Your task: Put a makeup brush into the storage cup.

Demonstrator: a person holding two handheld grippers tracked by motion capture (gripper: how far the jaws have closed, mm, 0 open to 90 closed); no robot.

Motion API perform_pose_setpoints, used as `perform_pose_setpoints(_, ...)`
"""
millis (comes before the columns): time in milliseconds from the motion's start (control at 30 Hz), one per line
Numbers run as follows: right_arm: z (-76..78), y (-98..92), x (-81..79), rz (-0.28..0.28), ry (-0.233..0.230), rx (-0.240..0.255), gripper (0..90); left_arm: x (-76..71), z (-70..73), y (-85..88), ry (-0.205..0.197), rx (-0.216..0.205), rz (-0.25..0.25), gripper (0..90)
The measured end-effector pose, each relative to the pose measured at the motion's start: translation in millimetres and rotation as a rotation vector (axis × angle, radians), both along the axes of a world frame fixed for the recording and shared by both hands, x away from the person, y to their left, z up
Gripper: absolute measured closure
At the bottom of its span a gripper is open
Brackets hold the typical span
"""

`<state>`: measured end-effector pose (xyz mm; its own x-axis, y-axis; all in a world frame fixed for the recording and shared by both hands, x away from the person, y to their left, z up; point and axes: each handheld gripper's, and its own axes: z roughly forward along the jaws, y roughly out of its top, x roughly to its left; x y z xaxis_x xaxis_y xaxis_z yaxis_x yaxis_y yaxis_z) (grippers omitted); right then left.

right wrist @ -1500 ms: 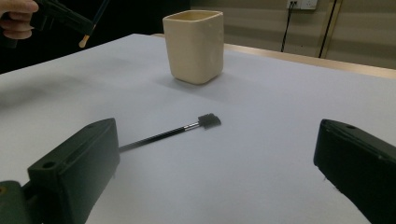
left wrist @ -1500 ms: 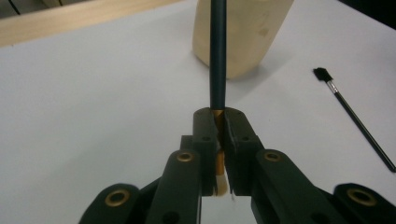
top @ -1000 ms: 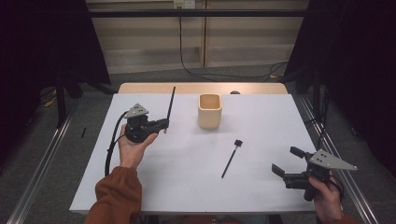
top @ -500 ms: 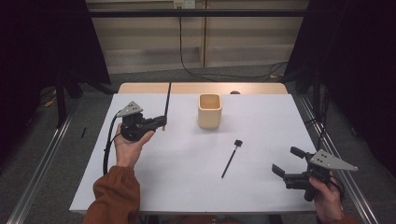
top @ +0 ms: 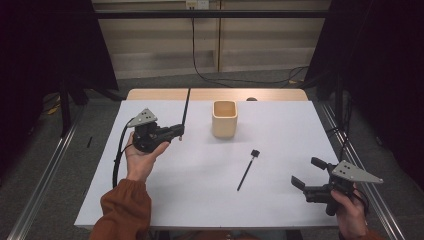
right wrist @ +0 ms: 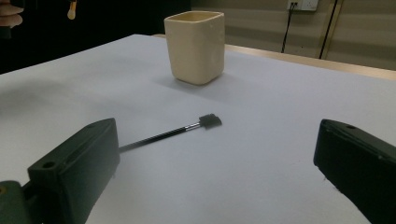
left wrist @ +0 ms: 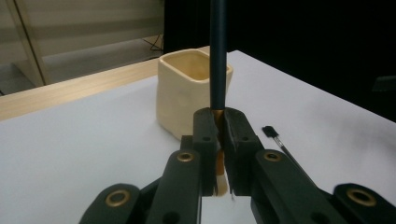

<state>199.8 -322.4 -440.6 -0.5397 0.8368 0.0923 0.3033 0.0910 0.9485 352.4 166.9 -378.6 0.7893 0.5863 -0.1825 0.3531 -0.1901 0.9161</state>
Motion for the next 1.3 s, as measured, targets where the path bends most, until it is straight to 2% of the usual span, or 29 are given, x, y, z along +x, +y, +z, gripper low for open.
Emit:
perform_pose_setpoints(233,0.1,0.0,-0.2,0.0,0.001,0.0,0.0,-3.7,1.9,-6.9,0.004,-0.004,-0.025,84.7)
perform_pose_setpoints(433,0.0,0.2,-0.2,0.001,-0.001,-0.002,0.0,-7.9,3.7,-14.4,0.005,-0.01,-0.066,84.7)
perform_pose_setpoints(800,0.0,0.3,-0.2,0.001,0.0,-0.002,0.0,-20.0,14.5,-30.8,-0.019,0.003,-0.137,84.7)
perform_pose_setpoints(1033,0.0,0.1,-0.2,0.002,-0.002,-0.002,0.0,-22.8,10.4,-39.5,0.0,0.013,-0.164,84.7)
perform_pose_setpoints(1133,0.1,-0.3,-0.8,-0.001,-0.003,-0.003,0.0,-24.9,12.6,-43.3,-0.003,0.015,-0.173,84.7)
perform_pose_setpoints(1233,0.2,-0.2,-0.8,-0.003,-0.003,-0.004,0.0,-27.8,16.0,-47.2,-0.001,0.036,-0.176,84.7)
perform_pose_setpoints(1300,0.3,0.4,-0.8,-0.001,-0.004,-0.004,0.0,-30.2,18.6,-49.4,0.001,0.04,-0.195,84.8)
